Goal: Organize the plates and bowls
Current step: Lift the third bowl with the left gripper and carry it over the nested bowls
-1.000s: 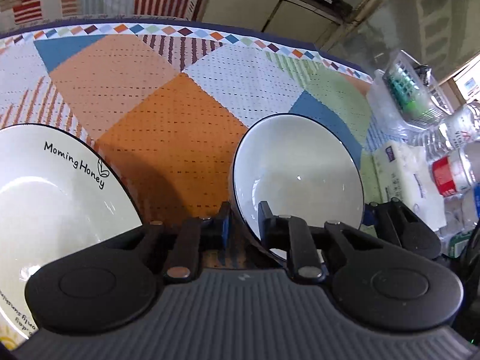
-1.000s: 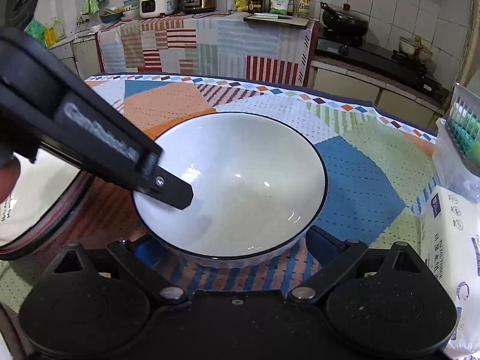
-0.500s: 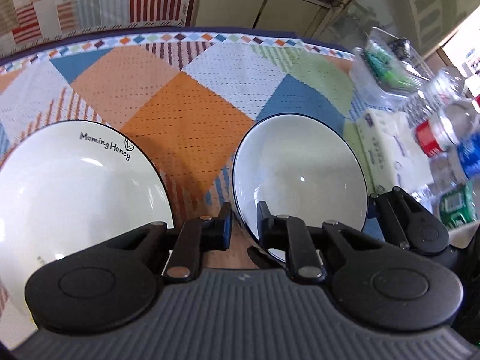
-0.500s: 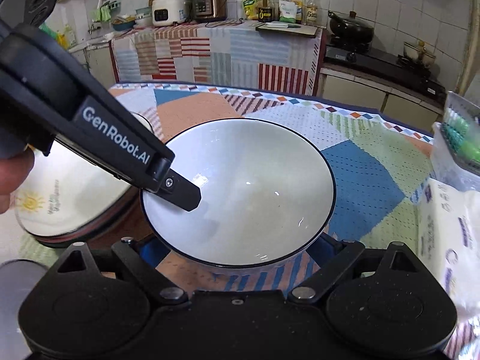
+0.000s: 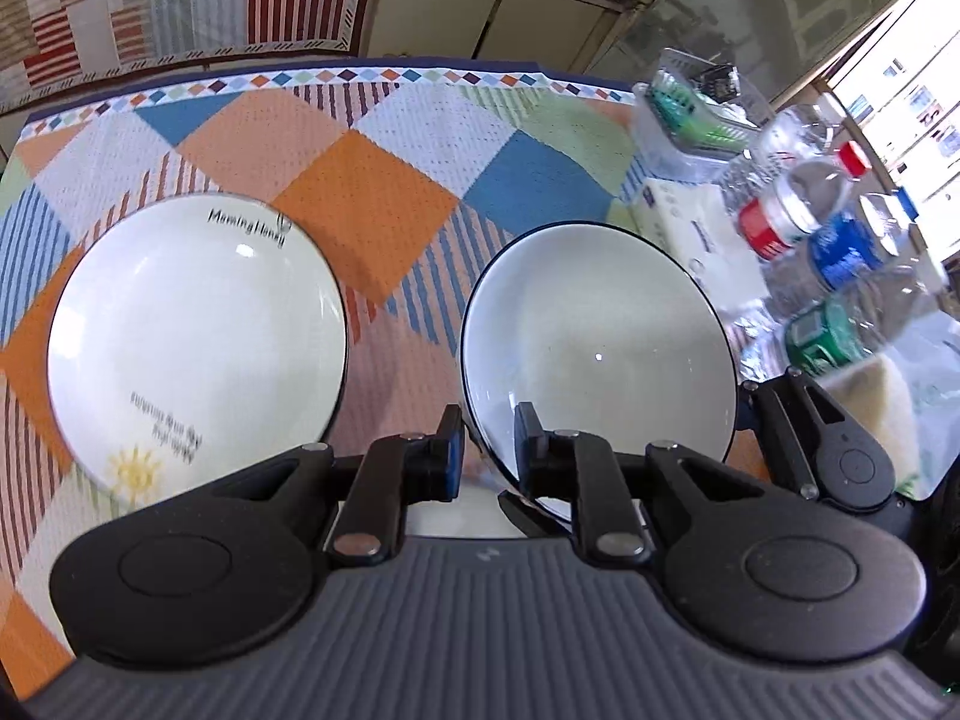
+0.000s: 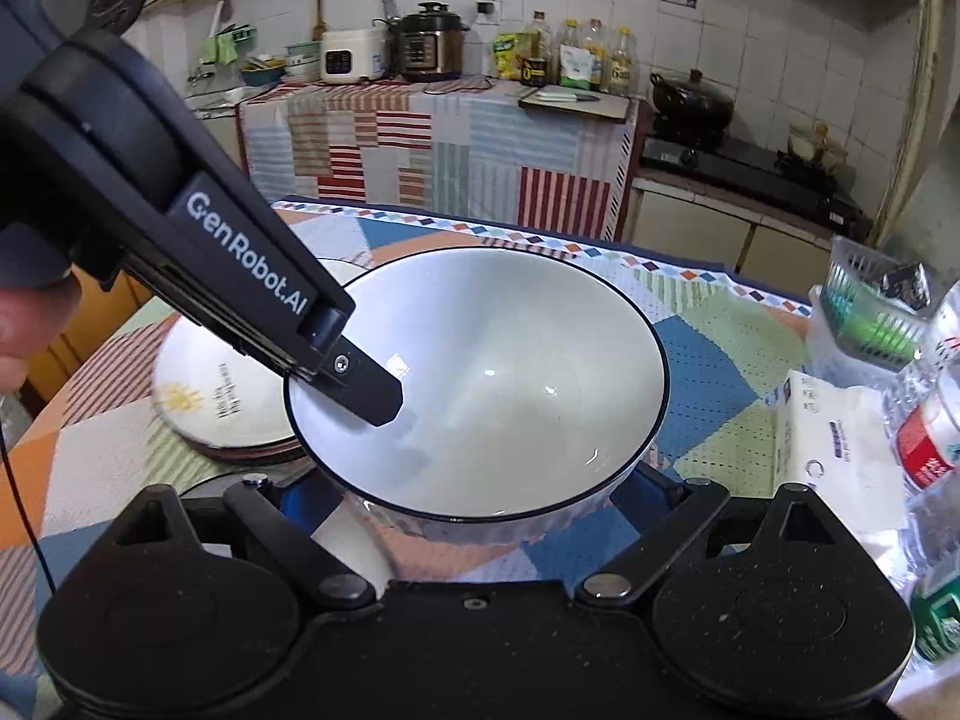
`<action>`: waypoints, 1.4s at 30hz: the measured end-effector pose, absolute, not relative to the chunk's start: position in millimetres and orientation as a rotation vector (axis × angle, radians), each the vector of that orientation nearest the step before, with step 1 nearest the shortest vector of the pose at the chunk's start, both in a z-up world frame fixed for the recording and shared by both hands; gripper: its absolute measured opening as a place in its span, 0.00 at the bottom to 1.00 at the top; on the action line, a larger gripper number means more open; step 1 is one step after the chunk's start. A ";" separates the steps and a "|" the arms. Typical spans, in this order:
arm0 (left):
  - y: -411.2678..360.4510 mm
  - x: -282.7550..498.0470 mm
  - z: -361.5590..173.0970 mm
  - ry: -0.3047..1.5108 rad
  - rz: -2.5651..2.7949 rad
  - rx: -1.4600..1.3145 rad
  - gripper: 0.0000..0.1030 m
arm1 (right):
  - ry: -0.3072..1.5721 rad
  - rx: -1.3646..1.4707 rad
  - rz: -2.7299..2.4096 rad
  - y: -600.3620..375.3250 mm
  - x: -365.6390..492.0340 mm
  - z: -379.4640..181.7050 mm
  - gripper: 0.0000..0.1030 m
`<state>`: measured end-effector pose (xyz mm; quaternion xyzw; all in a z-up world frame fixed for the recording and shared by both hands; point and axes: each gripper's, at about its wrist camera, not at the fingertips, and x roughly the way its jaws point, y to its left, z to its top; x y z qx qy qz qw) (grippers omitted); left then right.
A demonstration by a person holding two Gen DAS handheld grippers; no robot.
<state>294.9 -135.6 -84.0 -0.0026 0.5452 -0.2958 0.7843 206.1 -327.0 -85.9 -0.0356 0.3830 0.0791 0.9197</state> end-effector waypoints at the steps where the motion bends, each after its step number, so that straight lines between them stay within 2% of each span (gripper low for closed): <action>1: -132.2 288.9 -81.0 1.177 -0.639 -0.005 0.15 | 0.786 -0.074 0.166 -324.8 200.9 -82.2 0.93; 10: -103.1 238.2 -69.6 1.163 -0.672 0.032 0.17 | 0.794 -0.108 0.209 -303.9 158.0 -65.3 0.94; 20: -77.6 210.9 -81.5 1.194 -0.625 0.026 0.17 | 0.839 -0.122 0.281 -283.3 134.4 -69.5 0.93; 42: -83.9 225.4 -126.1 1.285 -0.543 0.059 0.20 | 0.945 -0.125 0.297 -271.0 150.2 -105.7 0.94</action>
